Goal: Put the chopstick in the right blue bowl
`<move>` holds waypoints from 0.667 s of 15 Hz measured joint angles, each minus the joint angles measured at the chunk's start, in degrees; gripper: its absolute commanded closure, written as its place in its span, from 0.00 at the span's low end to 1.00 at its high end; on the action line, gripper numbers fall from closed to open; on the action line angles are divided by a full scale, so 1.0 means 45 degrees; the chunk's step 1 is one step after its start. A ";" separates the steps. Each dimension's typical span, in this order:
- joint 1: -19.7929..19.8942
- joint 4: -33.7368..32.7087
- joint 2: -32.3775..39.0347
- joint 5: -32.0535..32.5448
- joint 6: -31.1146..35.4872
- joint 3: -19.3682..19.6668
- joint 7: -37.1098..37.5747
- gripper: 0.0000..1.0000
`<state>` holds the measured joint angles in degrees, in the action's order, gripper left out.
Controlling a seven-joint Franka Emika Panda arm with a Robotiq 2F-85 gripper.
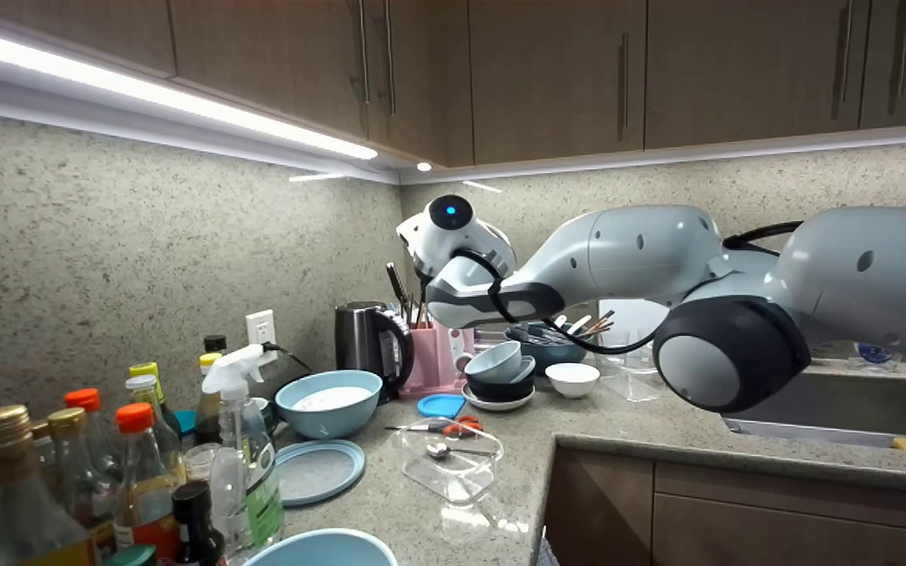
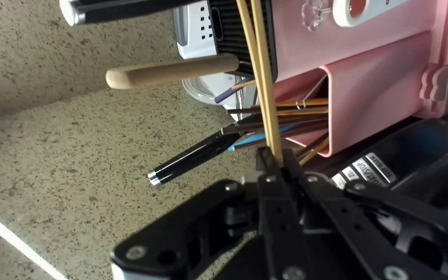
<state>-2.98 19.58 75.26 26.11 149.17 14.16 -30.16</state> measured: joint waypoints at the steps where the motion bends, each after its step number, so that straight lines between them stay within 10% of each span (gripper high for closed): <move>1: 0.0010 0.0000 -0.0006 0.0000 0.0002 -0.0118 -0.0221 0.94; 10: 0.0068 0.0000 -0.0041 0.0000 0.0002 -0.0312 -0.0397 0.94</move>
<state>-2.68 19.58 75.08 26.11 149.18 12.76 -31.95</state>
